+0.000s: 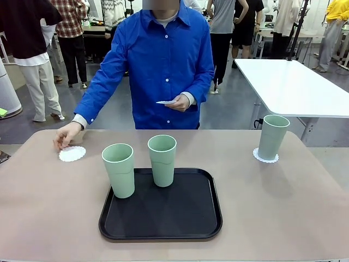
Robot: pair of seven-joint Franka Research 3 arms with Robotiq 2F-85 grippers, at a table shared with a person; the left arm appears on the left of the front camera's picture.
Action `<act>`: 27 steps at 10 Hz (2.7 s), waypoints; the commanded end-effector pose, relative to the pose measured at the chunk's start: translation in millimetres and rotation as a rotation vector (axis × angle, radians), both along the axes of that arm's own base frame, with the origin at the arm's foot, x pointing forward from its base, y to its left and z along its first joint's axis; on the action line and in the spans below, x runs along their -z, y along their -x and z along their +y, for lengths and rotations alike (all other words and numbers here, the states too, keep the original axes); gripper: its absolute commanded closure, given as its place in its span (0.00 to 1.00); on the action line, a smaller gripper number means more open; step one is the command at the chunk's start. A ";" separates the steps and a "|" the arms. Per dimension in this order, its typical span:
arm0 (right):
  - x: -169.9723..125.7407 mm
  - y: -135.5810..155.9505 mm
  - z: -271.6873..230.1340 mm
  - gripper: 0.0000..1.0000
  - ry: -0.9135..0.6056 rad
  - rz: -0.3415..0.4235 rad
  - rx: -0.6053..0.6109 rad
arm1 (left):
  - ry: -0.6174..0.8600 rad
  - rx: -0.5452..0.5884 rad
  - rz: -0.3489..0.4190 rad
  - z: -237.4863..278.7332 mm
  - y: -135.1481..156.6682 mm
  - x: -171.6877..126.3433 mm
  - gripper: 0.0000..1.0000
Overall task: Place coasters on the table and set cups on them.
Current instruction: Take one Reusable plastic cup from the Flat Tray and place it on a coaster set by the human.
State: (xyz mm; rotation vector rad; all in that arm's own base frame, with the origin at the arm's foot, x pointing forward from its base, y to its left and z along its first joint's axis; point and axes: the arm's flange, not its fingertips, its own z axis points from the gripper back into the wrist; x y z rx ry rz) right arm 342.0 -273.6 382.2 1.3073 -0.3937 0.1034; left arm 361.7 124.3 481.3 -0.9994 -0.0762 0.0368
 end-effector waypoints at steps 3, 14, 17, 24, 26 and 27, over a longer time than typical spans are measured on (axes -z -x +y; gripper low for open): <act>-0.9 0.1 -0.4 0.00 0.002 0.000 -0.002 | 0.006 -0.001 -0.009 0.3 1.6 -1.7 0.00; -0.9 0.1 -0.4 0.00 0.002 0.000 -0.002 | -0.496 0.377 -0.477 -81.0 -41.3 -48.3 0.00; -0.9 0.1 -0.4 0.00 0.002 0.000 -0.002 | -0.777 0.660 -0.622 -157.2 -46.6 -54.1 0.00; -0.9 0.1 -0.4 0.00 0.002 0.000 -0.002 | -0.965 0.821 -0.707 -210.6 -50.9 -22.1 0.00; -0.9 0.1 -0.4 0.00 0.002 0.000 -0.002 | -0.965 0.821 -0.707 -210.6 -50.9 -22.1 0.00; -0.9 0.1 -0.4 0.00 0.002 0.000 -0.002 | -0.953 0.811 -0.705 -211.1 -50.6 -17.9 0.00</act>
